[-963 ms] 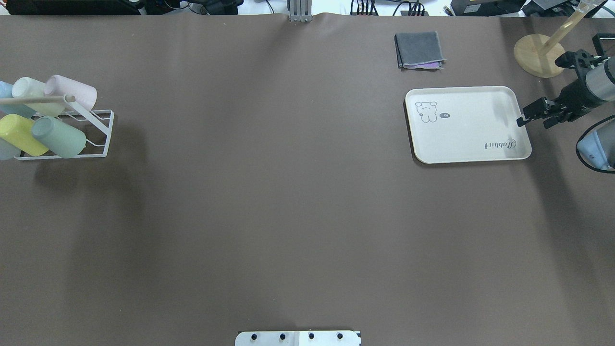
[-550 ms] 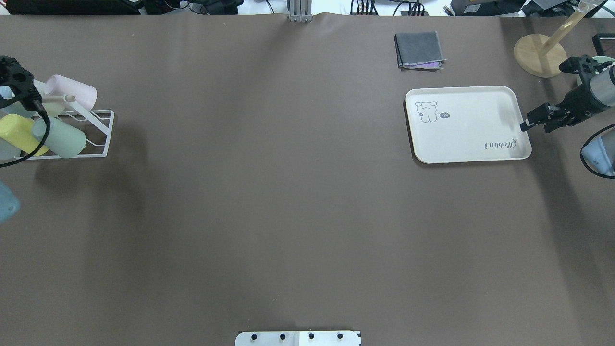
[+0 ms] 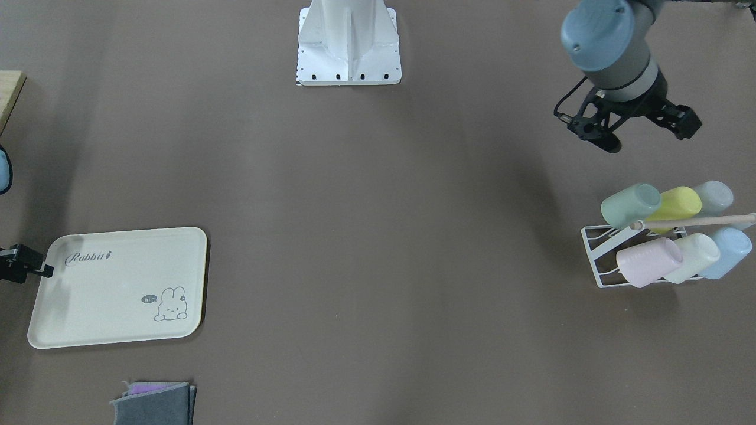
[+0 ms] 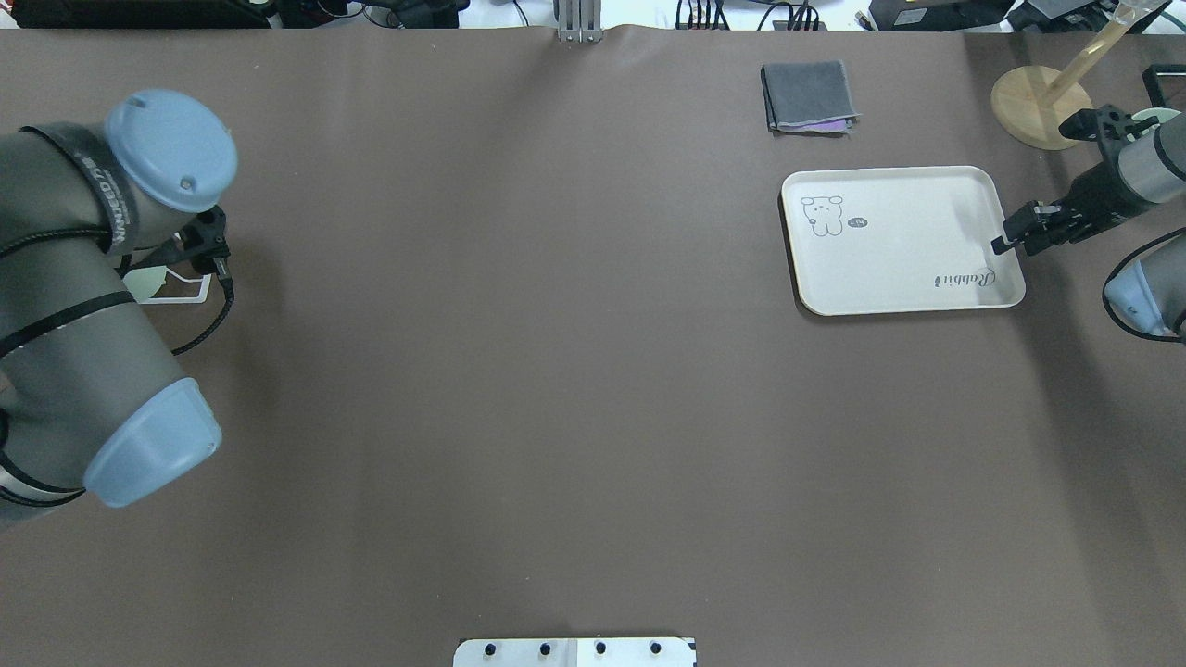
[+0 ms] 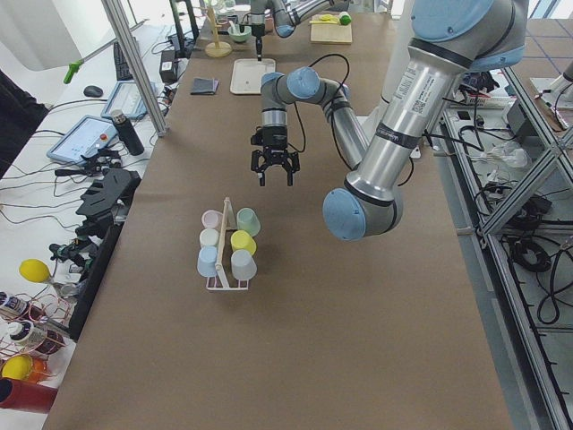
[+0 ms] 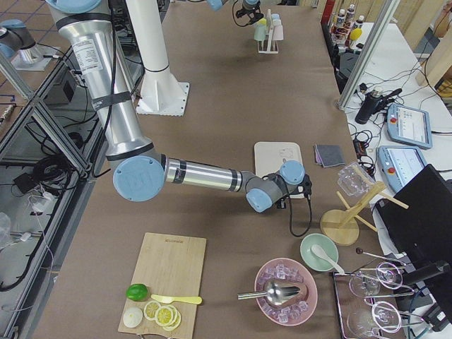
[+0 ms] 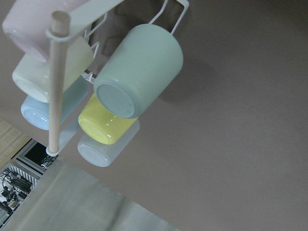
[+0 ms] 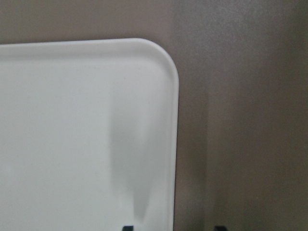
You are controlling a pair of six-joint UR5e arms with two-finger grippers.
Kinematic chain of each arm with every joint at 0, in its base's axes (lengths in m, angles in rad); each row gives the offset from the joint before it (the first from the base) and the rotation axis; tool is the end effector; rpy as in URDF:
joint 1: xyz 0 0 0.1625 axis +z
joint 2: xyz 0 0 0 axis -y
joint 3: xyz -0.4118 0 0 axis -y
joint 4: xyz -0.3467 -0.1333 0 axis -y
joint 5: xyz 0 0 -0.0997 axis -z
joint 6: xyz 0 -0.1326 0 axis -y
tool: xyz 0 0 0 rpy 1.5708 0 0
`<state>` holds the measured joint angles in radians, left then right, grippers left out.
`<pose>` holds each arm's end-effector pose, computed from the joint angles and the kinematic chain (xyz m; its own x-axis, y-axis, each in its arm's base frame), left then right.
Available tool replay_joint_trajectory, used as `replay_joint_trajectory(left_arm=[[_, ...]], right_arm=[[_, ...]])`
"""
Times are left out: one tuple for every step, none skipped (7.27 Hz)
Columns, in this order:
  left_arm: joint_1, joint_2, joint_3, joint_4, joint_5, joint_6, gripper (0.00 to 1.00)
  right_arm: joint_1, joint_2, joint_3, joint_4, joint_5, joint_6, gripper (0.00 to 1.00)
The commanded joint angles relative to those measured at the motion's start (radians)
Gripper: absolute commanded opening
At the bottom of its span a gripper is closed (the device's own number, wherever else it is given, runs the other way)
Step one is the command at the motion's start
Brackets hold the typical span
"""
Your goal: Pick up and place green cup on tray
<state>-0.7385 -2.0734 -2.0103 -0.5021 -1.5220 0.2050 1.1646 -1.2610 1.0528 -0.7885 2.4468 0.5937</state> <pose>0.2641 -0.4295 0.3869 0.5045 0.8631 0.0217 -0.8541 0.5026 -0.1335 -0.2060 -0.5586 0.6435 0.5365 -0.0958 0.8385 0.0382 0.9953 0.0893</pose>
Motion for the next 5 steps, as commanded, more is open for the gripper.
replay_joint_trajectory(left_arm=[[0.049,-0.022,0.056,0.002,0.081,0.001,0.98],[0.077,-0.023,0.068,0.002,0.103,-0.002,0.98],[0.114,-0.024,0.071,0.002,0.126,-0.004,0.98],[0.151,-0.016,0.07,0.005,0.169,-0.004,0.98],[0.16,0.013,0.07,0.001,0.201,-0.003,0.98]], right_arm=[[-0.016,0.011,-0.01,0.0,-0.014,0.0,0.58],[-0.017,0.011,-0.01,0.0,-0.012,0.0,0.48],[-0.017,0.012,-0.005,-0.002,-0.012,0.001,0.31],[-0.017,0.018,0.0,-0.003,-0.008,0.012,0.25],[-0.016,0.034,0.001,-0.006,-0.002,0.049,0.25]])
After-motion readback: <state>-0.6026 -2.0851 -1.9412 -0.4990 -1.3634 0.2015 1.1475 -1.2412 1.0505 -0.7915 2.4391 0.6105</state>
